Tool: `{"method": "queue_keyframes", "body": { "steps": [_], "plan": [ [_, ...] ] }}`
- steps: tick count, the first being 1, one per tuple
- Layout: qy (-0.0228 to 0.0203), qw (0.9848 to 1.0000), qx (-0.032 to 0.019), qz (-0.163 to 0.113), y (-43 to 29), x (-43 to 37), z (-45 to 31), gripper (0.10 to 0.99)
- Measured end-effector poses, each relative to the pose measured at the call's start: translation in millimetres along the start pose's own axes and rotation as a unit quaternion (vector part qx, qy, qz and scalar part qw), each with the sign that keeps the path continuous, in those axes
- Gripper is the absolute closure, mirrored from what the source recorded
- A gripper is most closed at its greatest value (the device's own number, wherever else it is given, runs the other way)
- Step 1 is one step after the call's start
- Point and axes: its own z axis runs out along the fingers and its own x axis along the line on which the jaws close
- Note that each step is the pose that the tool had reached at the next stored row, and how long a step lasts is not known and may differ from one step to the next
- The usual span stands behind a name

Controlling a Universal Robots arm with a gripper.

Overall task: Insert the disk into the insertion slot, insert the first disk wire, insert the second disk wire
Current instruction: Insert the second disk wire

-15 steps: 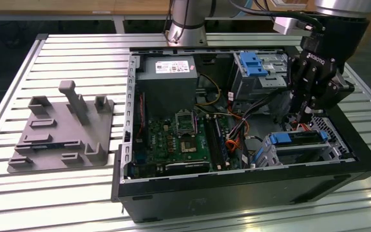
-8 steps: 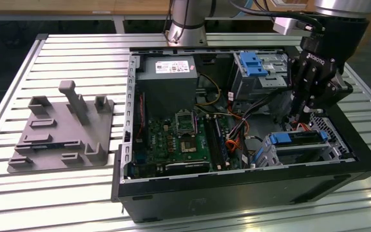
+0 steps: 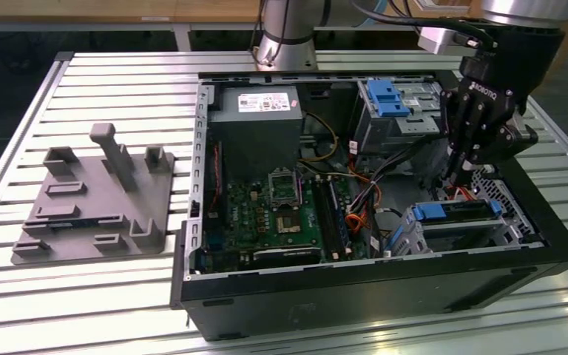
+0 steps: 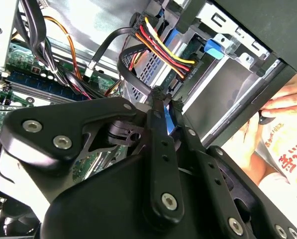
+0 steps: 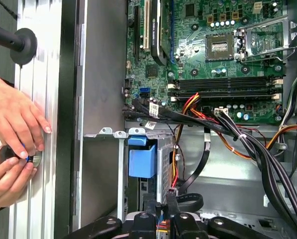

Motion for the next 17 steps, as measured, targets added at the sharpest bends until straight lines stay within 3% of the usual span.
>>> {"method": "queue_keyframes", "body": {
  "steps": [5,7,9,15,17],
  "plan": [
    [0.0001,1.0000,0.0000,0.000,0.0,0.6,0.0,0.886],
    [-0.0021,1.0000,0.0000,0.000,0.0,2.8,0.8,0.886],
    [-0.0113,0.9999,0.0000,0.000,-0.1,5.9,1.7,0.886],
    [-0.0455,0.9990,0.0001,-0.002,-0.1,14.9,4.6,0.886],
    [-0.0542,0.9985,0.0002,-0.002,-0.2,18.5,5.6,0.886]
  ]
}}
